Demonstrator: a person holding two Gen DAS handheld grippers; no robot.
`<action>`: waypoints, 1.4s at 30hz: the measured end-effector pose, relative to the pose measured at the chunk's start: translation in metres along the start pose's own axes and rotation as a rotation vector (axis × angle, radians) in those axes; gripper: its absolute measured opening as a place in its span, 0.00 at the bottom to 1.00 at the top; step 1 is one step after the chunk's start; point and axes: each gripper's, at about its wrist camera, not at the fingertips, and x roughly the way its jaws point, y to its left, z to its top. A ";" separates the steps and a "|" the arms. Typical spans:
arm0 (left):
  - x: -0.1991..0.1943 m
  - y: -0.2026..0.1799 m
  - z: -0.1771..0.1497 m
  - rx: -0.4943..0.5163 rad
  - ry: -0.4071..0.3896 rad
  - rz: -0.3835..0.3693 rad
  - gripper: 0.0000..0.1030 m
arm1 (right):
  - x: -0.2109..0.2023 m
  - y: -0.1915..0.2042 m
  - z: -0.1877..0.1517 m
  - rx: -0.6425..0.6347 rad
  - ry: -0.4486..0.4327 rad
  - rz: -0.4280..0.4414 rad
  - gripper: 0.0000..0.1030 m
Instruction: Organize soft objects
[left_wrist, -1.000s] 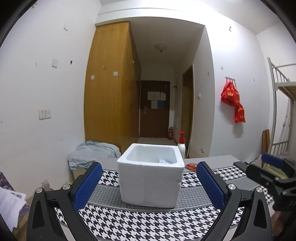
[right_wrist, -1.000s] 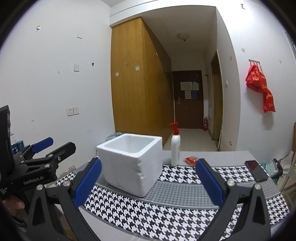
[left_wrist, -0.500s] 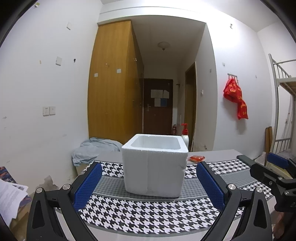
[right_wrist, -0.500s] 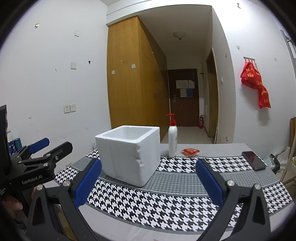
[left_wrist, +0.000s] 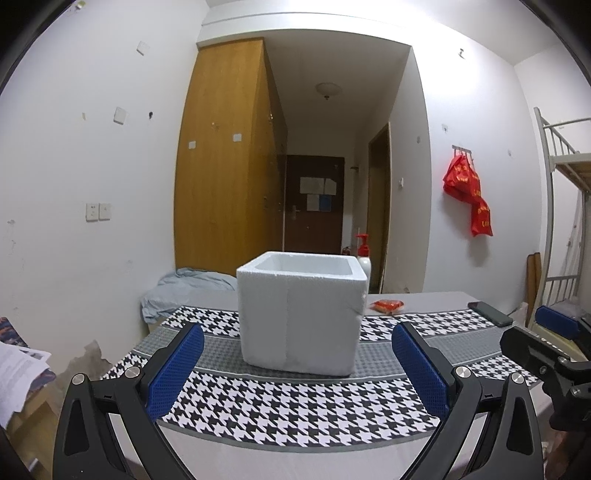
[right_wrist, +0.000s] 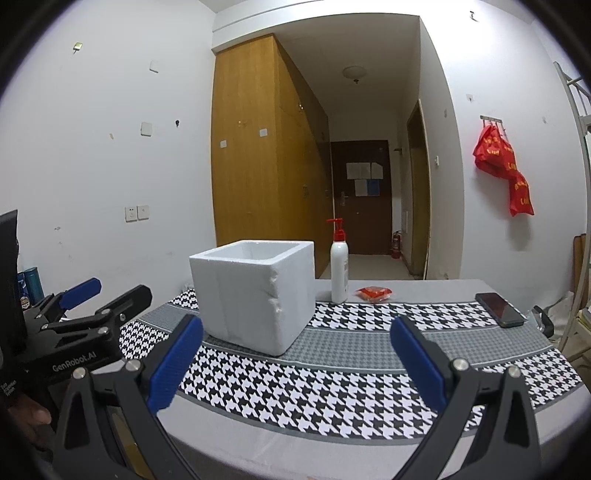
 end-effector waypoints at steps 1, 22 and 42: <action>-0.001 0.000 -0.001 -0.002 0.000 0.001 0.99 | 0.000 0.000 -0.001 0.003 0.000 0.000 1.00; -0.032 -0.006 -0.008 0.033 -0.019 -0.020 0.99 | -0.026 0.004 -0.015 0.010 -0.008 -0.017 1.00; -0.076 -0.007 -0.015 0.071 -0.059 -0.024 0.99 | -0.062 0.024 -0.024 -0.026 -0.041 -0.009 1.00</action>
